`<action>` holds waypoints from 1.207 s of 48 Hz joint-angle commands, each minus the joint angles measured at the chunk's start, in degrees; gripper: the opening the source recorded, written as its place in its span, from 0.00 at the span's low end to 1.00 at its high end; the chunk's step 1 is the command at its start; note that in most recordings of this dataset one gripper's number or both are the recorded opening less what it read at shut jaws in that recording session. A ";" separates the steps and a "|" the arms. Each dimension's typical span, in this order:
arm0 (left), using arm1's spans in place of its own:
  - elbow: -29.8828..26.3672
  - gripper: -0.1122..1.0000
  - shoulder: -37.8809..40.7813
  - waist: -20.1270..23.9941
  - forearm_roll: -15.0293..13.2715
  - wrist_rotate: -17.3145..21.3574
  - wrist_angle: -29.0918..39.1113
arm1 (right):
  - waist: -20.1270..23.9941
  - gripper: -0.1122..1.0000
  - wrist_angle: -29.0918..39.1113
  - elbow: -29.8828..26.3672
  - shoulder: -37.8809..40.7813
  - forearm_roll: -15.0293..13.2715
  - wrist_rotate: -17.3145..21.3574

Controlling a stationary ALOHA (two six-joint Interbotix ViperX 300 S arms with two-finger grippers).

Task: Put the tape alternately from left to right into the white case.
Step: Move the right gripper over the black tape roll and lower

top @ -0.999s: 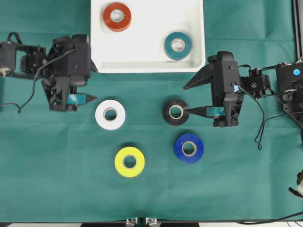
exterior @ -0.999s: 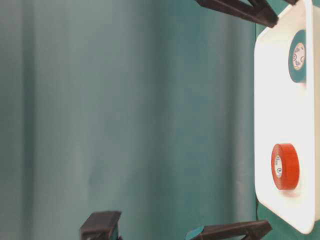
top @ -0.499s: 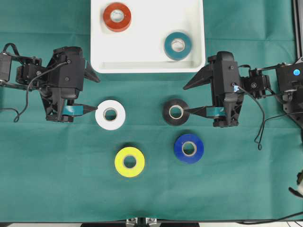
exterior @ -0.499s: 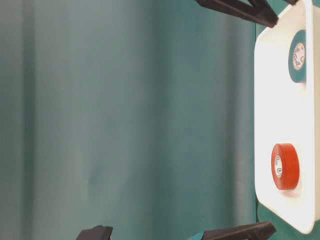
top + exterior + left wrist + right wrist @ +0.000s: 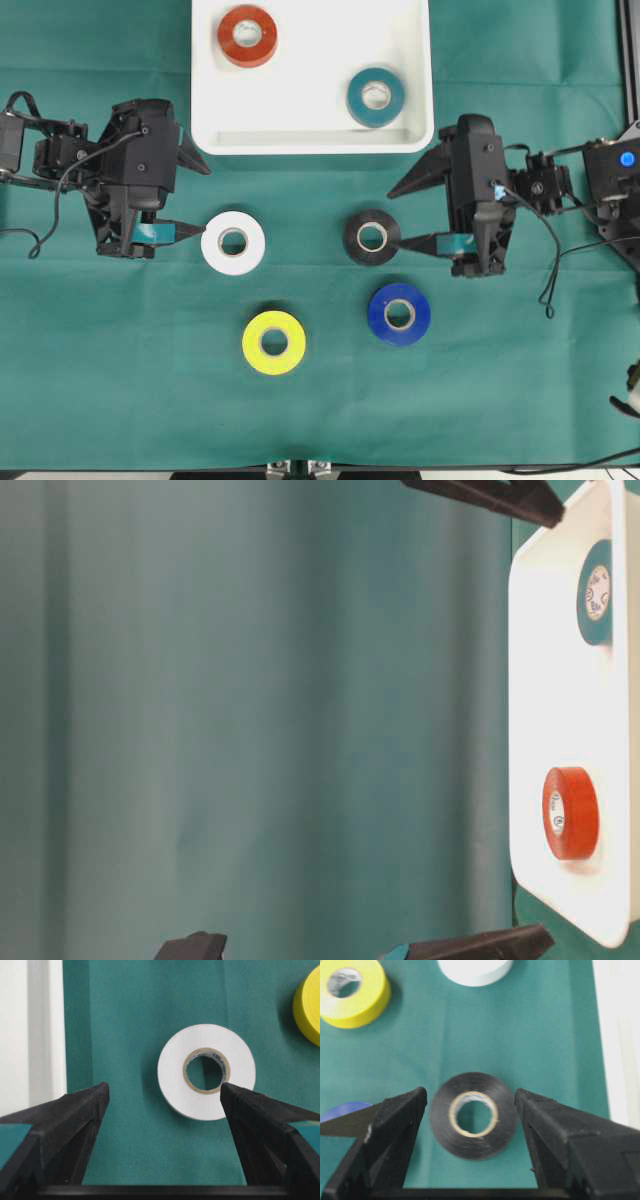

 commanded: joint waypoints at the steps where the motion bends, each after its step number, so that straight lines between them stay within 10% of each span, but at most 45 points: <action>1: -0.44 0.72 -0.53 -0.35 -0.09 0.00 -0.44 | 1.32 0.81 -0.44 -1.76 0.35 0.00 1.05; 58: 0.53 0.72 -0.44 -0.35 -0.09 -0.09 -0.26 | 4.75 0.81 17.05 -16.35 19.07 0.00 12.74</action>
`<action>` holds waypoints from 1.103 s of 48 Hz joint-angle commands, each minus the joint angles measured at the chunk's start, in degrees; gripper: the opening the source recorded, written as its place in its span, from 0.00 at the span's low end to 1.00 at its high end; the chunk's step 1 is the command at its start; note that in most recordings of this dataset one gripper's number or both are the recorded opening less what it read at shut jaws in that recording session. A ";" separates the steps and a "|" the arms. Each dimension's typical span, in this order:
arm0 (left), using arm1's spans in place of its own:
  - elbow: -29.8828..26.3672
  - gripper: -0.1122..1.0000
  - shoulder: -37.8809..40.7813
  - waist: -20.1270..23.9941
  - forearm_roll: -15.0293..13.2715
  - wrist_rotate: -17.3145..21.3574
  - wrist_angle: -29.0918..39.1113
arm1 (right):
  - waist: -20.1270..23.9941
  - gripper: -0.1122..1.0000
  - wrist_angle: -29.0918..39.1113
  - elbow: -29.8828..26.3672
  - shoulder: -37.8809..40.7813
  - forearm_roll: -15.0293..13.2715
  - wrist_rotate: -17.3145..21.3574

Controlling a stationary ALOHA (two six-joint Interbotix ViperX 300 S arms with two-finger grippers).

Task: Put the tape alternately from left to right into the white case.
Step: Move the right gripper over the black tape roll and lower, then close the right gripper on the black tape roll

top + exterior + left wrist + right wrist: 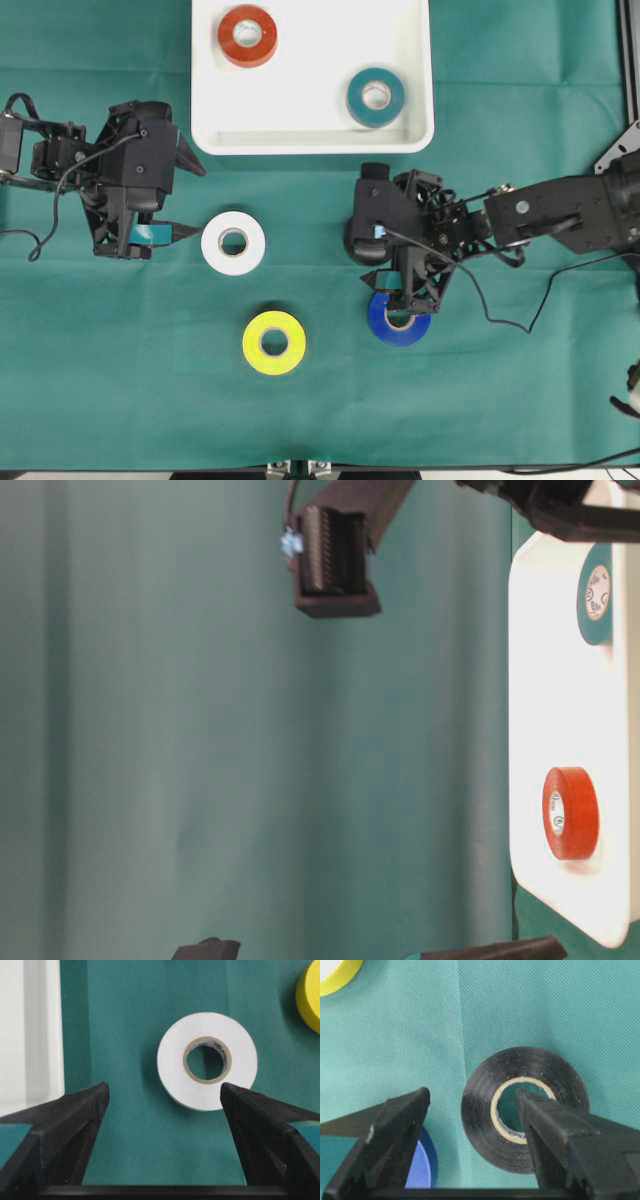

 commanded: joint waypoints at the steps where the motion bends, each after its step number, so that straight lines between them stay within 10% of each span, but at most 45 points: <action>1: -0.53 0.72 -0.44 -0.26 0.00 0.00 -0.26 | 0.18 0.81 0.53 -1.41 0.09 0.00 0.09; 39: -0.44 0.72 -0.44 -0.44 -0.09 0.00 -0.26 | 0.00 0.79 2.46 -3.60 4.31 -0.09 0.70; 53: -0.44 0.72 -0.35 -0.79 -0.09 0.00 -0.18 | 0.00 0.33 2.55 -4.57 3.60 -0.44 0.53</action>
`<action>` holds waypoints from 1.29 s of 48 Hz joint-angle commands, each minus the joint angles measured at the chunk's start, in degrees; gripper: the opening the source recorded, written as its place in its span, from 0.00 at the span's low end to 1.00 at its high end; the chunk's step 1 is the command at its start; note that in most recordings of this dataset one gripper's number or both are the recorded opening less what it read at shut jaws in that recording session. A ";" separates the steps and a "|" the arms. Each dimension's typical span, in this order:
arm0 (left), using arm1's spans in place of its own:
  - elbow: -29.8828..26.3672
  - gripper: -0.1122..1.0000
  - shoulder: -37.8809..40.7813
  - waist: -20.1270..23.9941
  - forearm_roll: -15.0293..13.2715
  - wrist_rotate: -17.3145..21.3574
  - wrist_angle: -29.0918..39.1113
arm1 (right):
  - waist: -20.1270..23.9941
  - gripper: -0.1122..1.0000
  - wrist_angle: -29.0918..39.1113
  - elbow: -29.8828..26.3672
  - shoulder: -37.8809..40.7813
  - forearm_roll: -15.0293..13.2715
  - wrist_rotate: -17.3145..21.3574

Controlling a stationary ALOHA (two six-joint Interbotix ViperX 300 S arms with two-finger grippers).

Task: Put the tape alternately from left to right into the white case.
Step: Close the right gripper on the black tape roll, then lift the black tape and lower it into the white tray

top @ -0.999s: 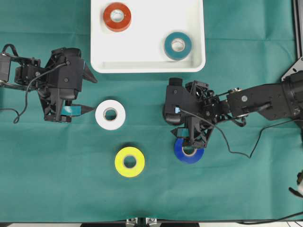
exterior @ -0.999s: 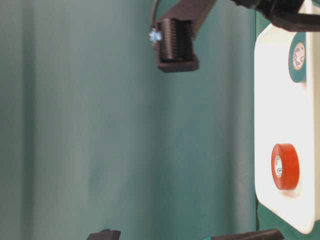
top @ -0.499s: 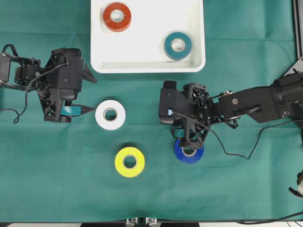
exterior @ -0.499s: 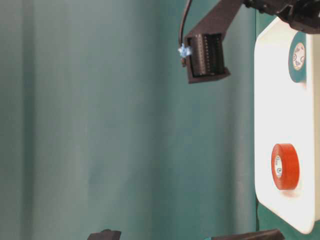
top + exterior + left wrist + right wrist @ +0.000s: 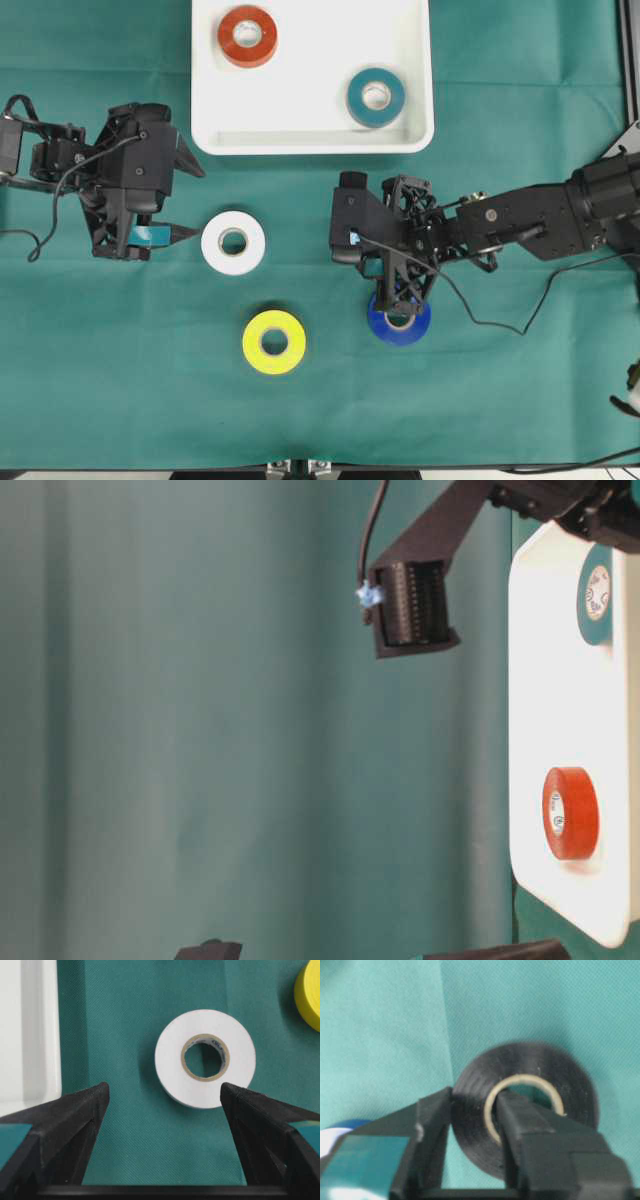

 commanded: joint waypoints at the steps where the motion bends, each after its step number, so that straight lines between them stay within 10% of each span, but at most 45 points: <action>1: -0.62 0.72 -0.53 -0.44 -0.18 0.00 -0.26 | 0.00 0.33 -0.18 -1.32 -1.49 -0.18 -0.09; 47: -0.62 0.72 -0.62 -0.97 -0.18 0.00 -0.26 | 1.05 0.33 -0.70 -2.11 -8.44 -0.18 -0.53; 62: -0.62 0.72 -0.62 -1.14 -0.18 0.00 -0.18 | 0.70 0.33 -2.55 -3.08 -8.44 -5.27 -0.26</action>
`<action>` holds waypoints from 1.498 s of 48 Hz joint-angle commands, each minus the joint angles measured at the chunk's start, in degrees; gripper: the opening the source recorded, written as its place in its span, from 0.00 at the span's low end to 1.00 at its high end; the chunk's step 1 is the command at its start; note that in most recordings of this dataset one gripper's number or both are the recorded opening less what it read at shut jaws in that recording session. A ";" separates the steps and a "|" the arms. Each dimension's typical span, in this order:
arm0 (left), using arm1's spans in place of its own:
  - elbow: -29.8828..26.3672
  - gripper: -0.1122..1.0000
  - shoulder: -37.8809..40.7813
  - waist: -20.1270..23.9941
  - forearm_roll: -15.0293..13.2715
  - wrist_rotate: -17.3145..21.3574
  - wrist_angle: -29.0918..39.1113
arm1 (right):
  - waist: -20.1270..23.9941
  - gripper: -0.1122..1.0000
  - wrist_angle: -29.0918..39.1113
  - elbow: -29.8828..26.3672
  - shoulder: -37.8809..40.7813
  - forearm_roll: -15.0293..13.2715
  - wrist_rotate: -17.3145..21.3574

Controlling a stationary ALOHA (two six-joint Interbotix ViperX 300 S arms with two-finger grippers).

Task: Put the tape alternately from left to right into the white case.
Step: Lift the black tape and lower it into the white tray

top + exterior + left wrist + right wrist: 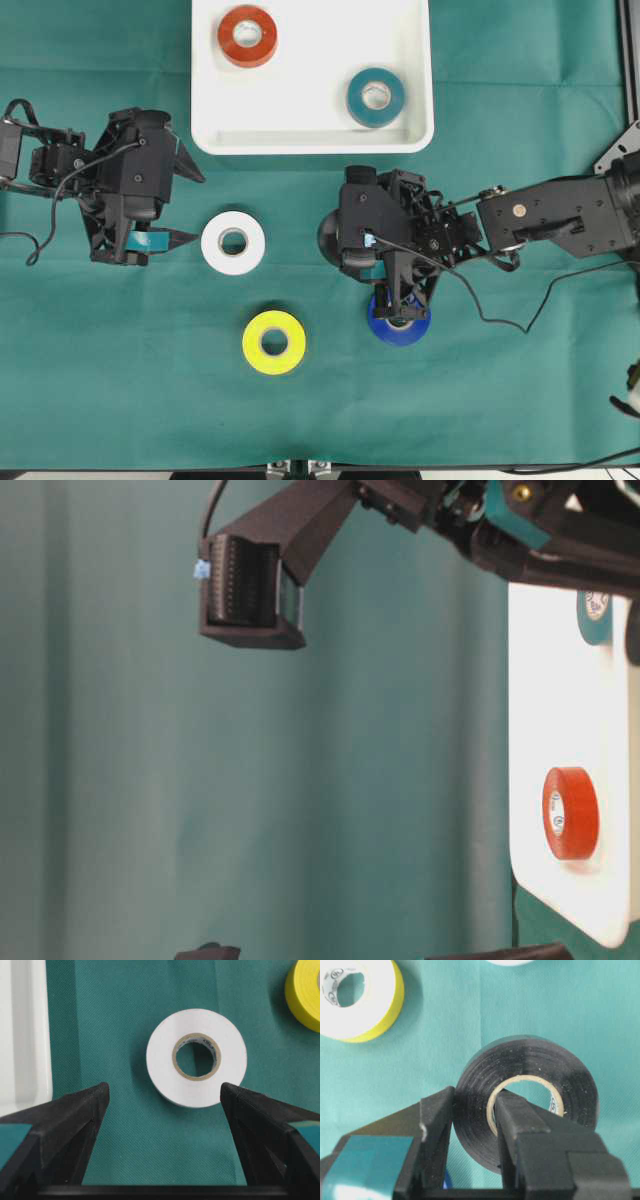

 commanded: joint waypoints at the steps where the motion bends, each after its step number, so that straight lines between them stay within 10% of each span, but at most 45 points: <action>1: -0.62 0.72 -0.53 -0.26 -0.09 -0.09 -0.26 | -0.18 0.33 -0.79 -2.02 -1.58 -1.93 0.09; 45: -0.62 0.72 -0.88 -1.76 -0.09 -0.09 -0.53 | -15.73 0.33 -10.37 -9.14 5.54 -14.24 -0.09; 72: -0.62 0.72 -0.88 -1.85 -0.09 -0.09 -0.62 | -22.32 0.33 -19.42 -13.45 13.97 -15.21 -0.09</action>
